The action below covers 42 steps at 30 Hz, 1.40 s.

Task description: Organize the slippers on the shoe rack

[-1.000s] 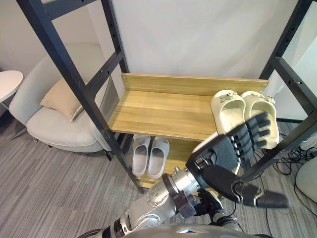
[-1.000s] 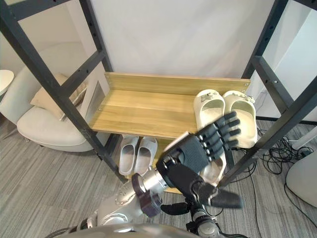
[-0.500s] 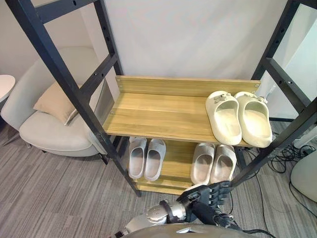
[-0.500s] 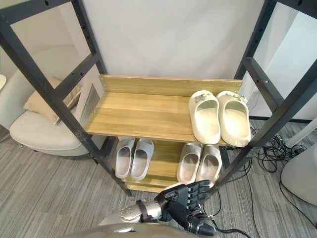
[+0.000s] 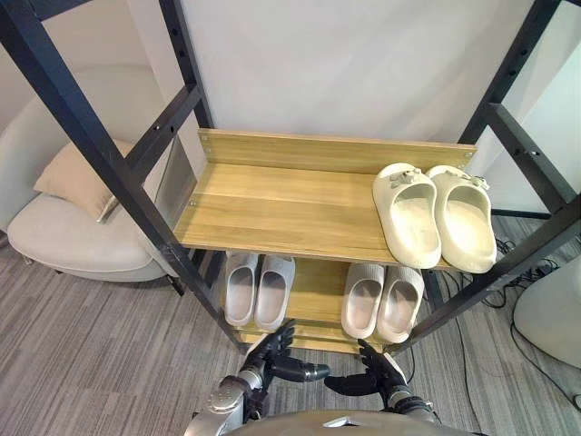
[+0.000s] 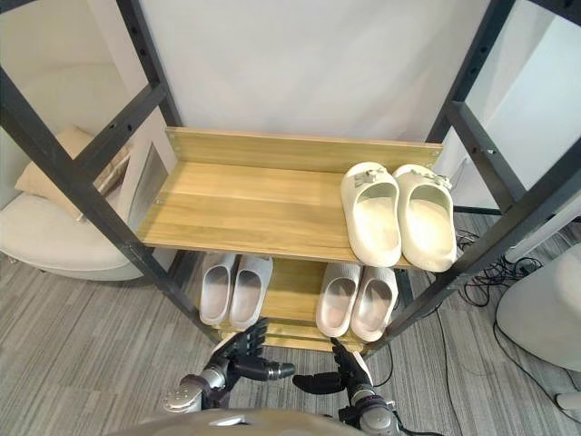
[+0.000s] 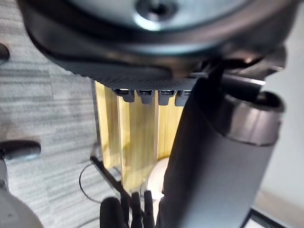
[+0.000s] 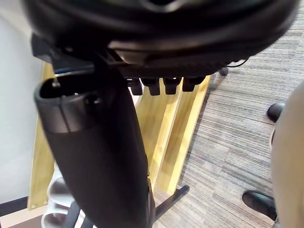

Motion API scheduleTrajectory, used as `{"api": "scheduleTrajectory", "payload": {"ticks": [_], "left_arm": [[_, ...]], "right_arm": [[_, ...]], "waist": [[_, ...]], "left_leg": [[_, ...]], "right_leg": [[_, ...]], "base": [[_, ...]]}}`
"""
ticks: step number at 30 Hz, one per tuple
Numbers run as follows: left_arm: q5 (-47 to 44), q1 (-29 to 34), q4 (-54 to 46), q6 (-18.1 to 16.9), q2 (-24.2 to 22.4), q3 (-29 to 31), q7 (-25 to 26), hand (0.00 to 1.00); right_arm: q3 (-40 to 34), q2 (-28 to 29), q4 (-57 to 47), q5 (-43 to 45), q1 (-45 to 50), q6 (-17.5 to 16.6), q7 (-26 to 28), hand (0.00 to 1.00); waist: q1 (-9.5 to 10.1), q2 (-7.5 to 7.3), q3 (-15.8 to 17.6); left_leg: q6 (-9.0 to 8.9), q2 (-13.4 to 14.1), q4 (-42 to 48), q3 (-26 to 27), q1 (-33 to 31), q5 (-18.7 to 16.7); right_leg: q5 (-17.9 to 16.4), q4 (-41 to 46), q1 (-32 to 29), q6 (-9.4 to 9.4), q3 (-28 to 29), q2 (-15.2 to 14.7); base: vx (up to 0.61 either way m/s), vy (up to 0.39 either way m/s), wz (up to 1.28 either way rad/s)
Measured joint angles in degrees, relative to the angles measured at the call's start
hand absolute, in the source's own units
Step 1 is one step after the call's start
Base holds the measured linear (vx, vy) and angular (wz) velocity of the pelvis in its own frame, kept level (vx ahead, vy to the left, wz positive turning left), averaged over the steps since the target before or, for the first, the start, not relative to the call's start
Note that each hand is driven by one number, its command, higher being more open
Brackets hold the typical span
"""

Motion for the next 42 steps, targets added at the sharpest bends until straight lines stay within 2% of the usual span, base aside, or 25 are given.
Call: {"api": "scheduleTrajectory", "payload": {"ticks": [5, 9, 14, 22, 24, 25, 27, 29, 30, 31, 33, 34, 35, 36, 37, 38, 39, 40, 41, 42], "left_arm": [[4.69, -0.28, 5.55, -0.91, -2.29, 6.95, 4.29, 1.00], [7.84, -0.68, 8.56, -1.36, -3.01, 9.33, 6.26, 1.00], [8.17, -0.84, 12.96, -2.10, -5.11, 13.42, 9.44, 1.00], [8.21, -1.33, 17.07, -3.14, -6.47, 19.19, 11.79, 1.00], [8.21, -1.58, 17.12, -3.18, -7.29, 20.36, 12.45, 1.00], [8.20, -1.64, 17.12, -3.18, -7.30, 20.45, 12.47, 1.00], [8.17, -2.82, 17.52, -3.21, -7.01, 20.82, 12.84, 1.00], [8.16, -3.66, 18.00, -3.22, -6.63, 20.81, 13.00, 1.00], [8.16, -3.71, 17.94, -3.82, -6.38, 21.31, 12.96, 1.00], [8.16, -3.70, 17.93, -3.97, -6.23, 21.39, 13.01, 1.00], [7.99, -3.50, 17.84, -4.35, -6.21, 21.49, 13.17, 1.00], [8.05, -3.75, 16.90, -4.57, -6.17, 21.53, 13.16, 1.00], [8.06, -3.88, 16.84, -4.78, -6.25, 21.52, 13.16, 1.00], [8.06, -4.20, 17.10, -4.75, -6.88, 21.33, 13.19, 1.00], [8.05, -4.38, 17.16, -4.75, -7.14, 21.28, 13.27, 1.00], [8.06, -5.77, 18.27, -4.79, -7.67, 20.88, 13.62, 1.00], [8.07, -6.91, 19.54, -4.72, -8.33, 19.98, 14.06, 1.00], [8.06, -7.42, 20.24, -4.72, -8.47, 18.23, 14.14, 1.00], [8.04, -7.45, 20.09, -4.90, -8.40, 17.17, 14.23, 1.00], [8.14, -7.63, 20.11, -5.01, -7.87, 16.57, 14.01, 1.00]], "right_arm": [[-0.34, 1.36, 2.50, -0.07, -1.82, 0.41, -1.77, 1.00], [-1.18, 1.91, 2.91, -0.06, -2.01, 0.43, -2.58, 1.00], [-1.74, 2.07, 5.01, 0.00, -2.95, 0.46, -3.90, 1.00], [-1.67, 2.04, 8.41, -0.05, -5.36, 0.49, -4.68, 1.00], [-1.51, 2.06, 9.57, -0.08, -8.13, 0.69, -5.09, 1.00], [-1.49, 2.08, 9.52, -0.10, -8.32, 0.69, -5.13, 1.00], [-1.08, 2.19, 9.34, -0.46, -9.70, 0.84, -5.20, 1.00], [-1.03, 2.22, 9.04, -0.53, -9.69, 0.91, -5.20, 1.00], [-0.88, 2.40, 8.87, -0.51, -10.04, 1.06, -5.18, 1.00], [-0.54, 2.42, 8.89, -0.49, -10.04, 1.08, -5.19, 1.00], [-0.14, 2.62, 8.98, -0.42, -9.53, 1.05, -5.24, 1.00], [0.78, 3.35, 8.97, 0.00, -10.19, 0.94, -5.29, 1.00], [0.97, 3.52, 8.98, 0.07, -10.76, 0.95, -5.32, 1.00], [1.53, 3.56, 8.95, 0.14, -11.81, 0.89, -5.52, 1.00], [1.75, 3.54, 8.91, 0.20, -12.10, 0.88, -5.65, 1.00], [1.87, 3.25, 8.95, 0.53, -13.06, 0.84, -5.87, 1.00], [1.85, 2.59, 8.93, 0.99, -13.38, 0.80, -5.90, 1.00], [1.87, 1.81, 9.16, 2.09, -12.92, 0.30, -5.92, 1.00], [1.72, 1.29, 9.49, 2.32, -12.85, 0.09, -5.79, 1.00], [0.99, 0.65, 9.73, 2.31, -12.47, -0.02, -5.74, 1.00]], "waist": [[0.11, -0.24, 0.20], [0.14, -0.47, 0.29], [0.19, -0.56, 0.40], [0.25, -0.55, 1.05], [1.01, 0.21, 3.70], [1.03, 0.27, 3.97], [1.13, -0.10, 6.02], [1.41, -0.51, 6.35], [1.60, -0.67, 6.69], [1.62, -1.01, 6.58], [2.07, -1.15, 6.40], [3.33, -1.82, 5.98], [3.39, -1.93, 5.94], [3.74, -0.64, 5.90], [4.03, -0.09, 6.00], [4.73, 1.53, 6.70], [4.50, 3.41, 7.72], [4.45, 5.27, 7.92], [4.45, 5.72, 8.21], [3.68, 5.41, 8.54]], "left_leg": [[0.02, -0.36, 0.01, -0.14, 0.00, 0.00], [0.05, -0.51, 0.05, -0.13, -0.01, 0.02], [0.36, -0.51, 0.14, -0.35, -0.04, 0.25], [0.42, -0.42, -0.37, 0.56, 0.07, 0.78], [0.46, 0.12, 0.87, 2.65, -0.35, 0.74], [0.47, 0.11, 1.04, 2.79, -0.46, 0.74], [0.89, -0.52, 3.22, 3.22, -2.09, 0.47], [1.68, -1.15, 6.05, 2.71, -4.38, -0.07], [2.11, -1.38, 7.81, 1.58, -6.66, -0.36], [2.10, -1.78, 8.80, 0.56, -7.55, -0.36], [1.67, -2.28, 10.65, -2.52, -9.55, -0.09], [0.49, -3.20, 12.31, -5.08, -13.36, 1.25], [-0.02, -3.37, 12.86, -5.92, -14.83, 1.82], [-1.02, -3.02, 12.39, -7.65, -17.80, 3.81], [-1.45, -2.72, 11.87, -8.05, -18.69, 4.67], [-2.30, -1.73, 10.77, -9.23, -20.24, 6.68], [-2.43, -0.64, 9.77, -11.13, -20.58, 8.43], [-3.53, 1.10, 6.15, -12.51, -20.83, 12.55], [-3.44, 1.38, 2.20, -12.18, -20.51, 16.91], [-2.12, 1.62, -1.73, -9.00, -20.23, 20.75]], "right_leg": [[-0.01, 0.02, 0.13, 0.04, -0.33, -0.29], [0.02, 0.02, 0.12, 0.08, -0.34, -0.44], [0.12, 0.01, 0.02, 0.14, -0.46, -0.43], [0.48, 0.76, -0.99, 0.14, 0.74, -0.43], [-1.12, 7.61, -4.97, -0.25, 3.13, -0.93], [-1.39, 8.47, -5.38, -0.29, 3.27, -1.08], [-4.09, 17.36, -10.43, -0.39, 4.28, -2.84], [-4.51, 20.38, -12.42, 0.13, 4.97, -3.96], [-9.65, 28.75, -14.48, 0.63, 6.70, -5.68], [-12.05, 35.10, -15.41, 1.08, 7.51, -6.19], [-14.41, 44.10, -14.39, 1.36, 8.96, -6.14], [-16.96, 42.70, -12.59, 2.13, 13.63, -4.55], [-18.27, 40.39, -12.32, 1.69, 14.68, -3.78], [-20.20, 34.14, -11.51, 0.24, 14.85, -2.08], [-20.66, 31.64, -11.01, -0.51, 14.39, -1.57], [-20.93, 27.23, -10.26, -1.98, 13.32, 0.07], [-19.66, 26.29, -9.83, -2.27, 11.39, 1.57], [-18.75, 25.60, -10.05, -3.74, 8.57, 3.89], [-18.17, 25.27, -10.38, -4.75, 6.53, 4.32], [-17.30, 24.52, -11.15, -6.13, 3.00, 3.74]], "base": [[0.05, 0.020, 0.02], [0.00, 0.000, 0.00], [-0.06, 0.014, 0.01], [-0.02, 0.018, -0.08], [-0.01, 0.042, -0.48], [-0.03, 0.036, -0.26], [-0.10, 0.044, -0.10], [-0.10, -0.012, 0.25], [-0.12, -0.076, 0.51], [-0.12, -0.133, 0.62], [-0.08, -0.148, 0.85], [-0.18, -0.211, 0.93], [-0.28, -0.268, 0.88], [-0.21, -0.163, 0.47], [-0.31, -0.223, 0.44], [-0.26, -0.173, 0.40], [-0.40, -0.256, 0.80], [-0.29, -0.173, 1.00], [-0.36, -0.189, 1.20], [-0.32, -0.123, 1.35]]}}
